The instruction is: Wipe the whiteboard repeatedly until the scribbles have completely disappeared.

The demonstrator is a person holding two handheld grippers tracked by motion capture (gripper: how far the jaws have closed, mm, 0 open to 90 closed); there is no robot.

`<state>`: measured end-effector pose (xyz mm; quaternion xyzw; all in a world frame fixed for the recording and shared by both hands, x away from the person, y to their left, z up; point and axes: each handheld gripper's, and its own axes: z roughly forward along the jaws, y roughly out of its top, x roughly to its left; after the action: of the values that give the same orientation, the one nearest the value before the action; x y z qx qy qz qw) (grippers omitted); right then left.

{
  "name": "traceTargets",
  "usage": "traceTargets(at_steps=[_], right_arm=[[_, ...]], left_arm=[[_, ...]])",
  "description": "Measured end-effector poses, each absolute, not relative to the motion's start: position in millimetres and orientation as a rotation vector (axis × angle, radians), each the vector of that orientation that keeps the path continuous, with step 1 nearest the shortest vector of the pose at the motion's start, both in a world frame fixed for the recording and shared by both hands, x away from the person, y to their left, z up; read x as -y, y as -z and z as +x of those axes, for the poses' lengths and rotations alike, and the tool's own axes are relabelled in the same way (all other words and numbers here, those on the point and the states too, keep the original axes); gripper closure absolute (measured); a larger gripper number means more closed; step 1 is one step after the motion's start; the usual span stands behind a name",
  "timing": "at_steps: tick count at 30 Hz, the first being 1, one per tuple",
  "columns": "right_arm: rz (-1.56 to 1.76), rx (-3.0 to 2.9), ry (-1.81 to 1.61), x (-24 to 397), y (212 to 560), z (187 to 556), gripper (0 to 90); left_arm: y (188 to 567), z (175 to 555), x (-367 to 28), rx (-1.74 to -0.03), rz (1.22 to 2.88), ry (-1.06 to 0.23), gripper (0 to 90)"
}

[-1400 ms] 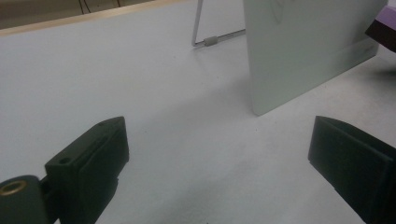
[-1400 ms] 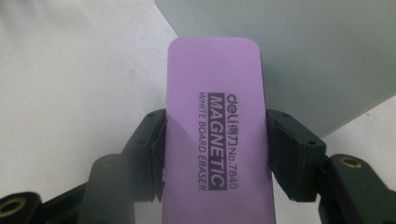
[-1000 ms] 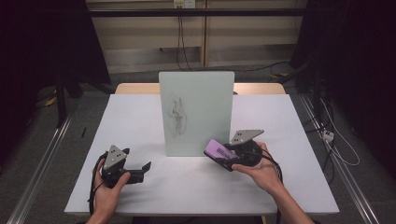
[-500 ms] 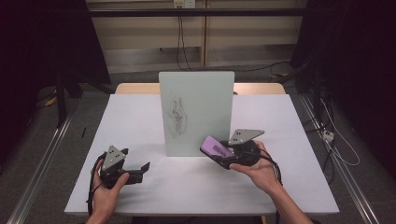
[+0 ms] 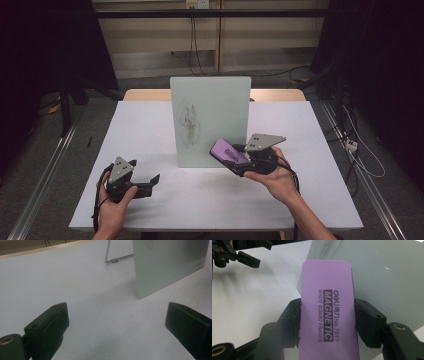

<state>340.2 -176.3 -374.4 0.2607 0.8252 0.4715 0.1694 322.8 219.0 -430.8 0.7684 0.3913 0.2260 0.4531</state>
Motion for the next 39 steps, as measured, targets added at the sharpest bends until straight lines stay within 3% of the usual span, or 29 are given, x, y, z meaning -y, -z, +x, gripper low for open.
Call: traceTargets(at_steps=[39], right_arm=[[0.569, -2.224, -1.378, 132, 326, 366, 41.7]], left_arm=[[431, 326, -216, -0.946, 1.913, -0.552, 5.1]])
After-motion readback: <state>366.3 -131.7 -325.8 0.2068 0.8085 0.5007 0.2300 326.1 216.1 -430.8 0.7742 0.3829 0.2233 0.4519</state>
